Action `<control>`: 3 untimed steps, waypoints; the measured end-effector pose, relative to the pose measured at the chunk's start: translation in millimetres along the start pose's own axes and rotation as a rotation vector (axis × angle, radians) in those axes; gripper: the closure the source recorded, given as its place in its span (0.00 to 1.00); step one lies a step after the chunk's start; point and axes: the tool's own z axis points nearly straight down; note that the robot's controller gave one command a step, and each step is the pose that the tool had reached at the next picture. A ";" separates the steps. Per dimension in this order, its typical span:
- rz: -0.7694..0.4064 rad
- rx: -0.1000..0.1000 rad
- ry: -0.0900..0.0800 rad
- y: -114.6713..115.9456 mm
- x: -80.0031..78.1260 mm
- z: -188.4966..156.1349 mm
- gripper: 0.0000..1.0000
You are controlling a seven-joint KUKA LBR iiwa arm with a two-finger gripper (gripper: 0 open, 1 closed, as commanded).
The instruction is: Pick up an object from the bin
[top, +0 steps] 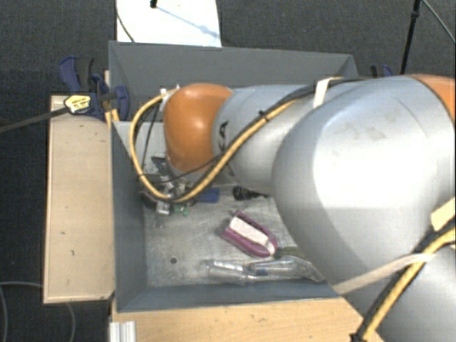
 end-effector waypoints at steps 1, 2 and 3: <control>0.001 0.001 0.003 0.4 -0.8 -22.1 1.00; 0.002 0.001 0.002 0.5 -1.7 -34.0 1.00; 0.002 0.001 0.002 0.8 -2.6 -54.9 1.00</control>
Offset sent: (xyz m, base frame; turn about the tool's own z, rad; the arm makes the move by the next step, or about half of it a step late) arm -0.0001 0.0001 0.0207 0.0000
